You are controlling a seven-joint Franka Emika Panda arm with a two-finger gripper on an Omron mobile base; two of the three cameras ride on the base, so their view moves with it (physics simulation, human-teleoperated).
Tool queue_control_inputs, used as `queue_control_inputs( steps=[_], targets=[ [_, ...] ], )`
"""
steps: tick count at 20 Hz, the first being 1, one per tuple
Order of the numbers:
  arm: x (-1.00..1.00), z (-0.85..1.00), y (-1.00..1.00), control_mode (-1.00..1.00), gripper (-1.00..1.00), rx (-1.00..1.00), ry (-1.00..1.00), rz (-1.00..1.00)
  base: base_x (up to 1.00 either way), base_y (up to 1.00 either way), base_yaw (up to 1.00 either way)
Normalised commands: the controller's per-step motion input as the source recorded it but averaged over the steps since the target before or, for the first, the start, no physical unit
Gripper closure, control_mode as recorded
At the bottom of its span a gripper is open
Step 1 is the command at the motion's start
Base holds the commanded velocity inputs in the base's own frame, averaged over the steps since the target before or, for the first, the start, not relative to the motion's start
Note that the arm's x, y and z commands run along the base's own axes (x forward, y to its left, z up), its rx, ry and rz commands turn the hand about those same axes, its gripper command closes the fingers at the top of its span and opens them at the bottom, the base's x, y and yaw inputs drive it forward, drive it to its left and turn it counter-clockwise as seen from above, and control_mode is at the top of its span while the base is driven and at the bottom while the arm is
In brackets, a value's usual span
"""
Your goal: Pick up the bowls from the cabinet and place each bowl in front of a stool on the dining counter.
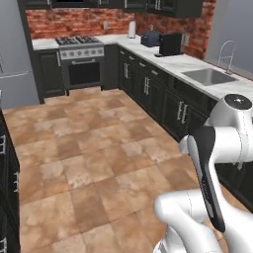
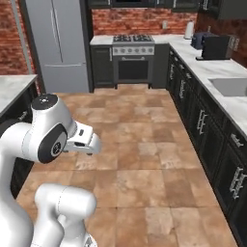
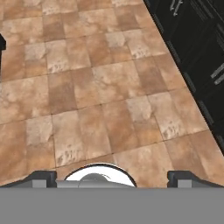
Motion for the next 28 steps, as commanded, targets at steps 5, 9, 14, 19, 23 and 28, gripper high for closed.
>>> queue_control_inputs(
  steps=[5, 9, 14, 19, 23, 28],
  targets=[
    [0.0, 0.0, 0.0, 1.0, -1.0, 0.0, 0.0, 0.0, 1.0, 0.17, -0.03],
    [0.0, 0.0, 0.0, 1.0, -1.0, 0.0, 0.0, 0.0, 1.0, 0.15, -0.04],
    [0.0, 0.0, 0.0, 1.0, -1.0, 0.0, 0.0, 0.0, 1.0, 0.13, -0.02],
    [0.0, 0.0, 0.0, 1.0, -1.0, 0.0, 0.0, 0.0, 1.0, 0.09, 0.0],
    [0.0, 0.0, 0.0, 1.0, -1.0, 0.0, 0.0, 0.0, 1.0, 0.03, -0.02],
    [0.0, 0.0, 0.0, 1.0, -1.0, 0.0, 0.0, 0.0, 1.0, 0.03, -0.09]
  ],
)
